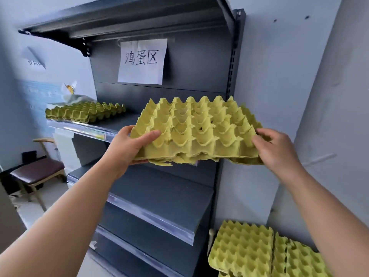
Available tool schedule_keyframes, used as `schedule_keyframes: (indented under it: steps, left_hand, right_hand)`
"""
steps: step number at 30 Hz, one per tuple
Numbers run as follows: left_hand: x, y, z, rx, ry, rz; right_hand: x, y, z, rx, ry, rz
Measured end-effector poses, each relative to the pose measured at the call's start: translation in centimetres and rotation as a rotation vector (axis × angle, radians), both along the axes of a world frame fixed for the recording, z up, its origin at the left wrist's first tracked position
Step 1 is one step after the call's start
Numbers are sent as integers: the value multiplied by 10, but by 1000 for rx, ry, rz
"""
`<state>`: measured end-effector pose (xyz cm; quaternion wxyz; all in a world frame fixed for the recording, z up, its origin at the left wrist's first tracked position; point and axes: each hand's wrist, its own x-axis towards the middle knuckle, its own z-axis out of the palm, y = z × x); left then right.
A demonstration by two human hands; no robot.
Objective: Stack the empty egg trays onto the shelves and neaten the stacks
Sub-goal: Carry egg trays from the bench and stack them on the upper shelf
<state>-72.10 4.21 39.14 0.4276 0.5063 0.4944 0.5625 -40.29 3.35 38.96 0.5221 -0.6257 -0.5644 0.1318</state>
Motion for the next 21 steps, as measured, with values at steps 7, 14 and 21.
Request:
schedule_keyframes:
  steps: [7,14,21]
  left_hand:
    - [-92,54,9,-20,6,39]
    - [-154,135,13,-28,-48,91]
    - [-204,215,2,-74,49,66]
  right_hand:
    - [-97,77,9,-11,-7,103]
    - [-162,176,8,-36,-18,129]
    - [-202,244,-11,-134,-24,76]
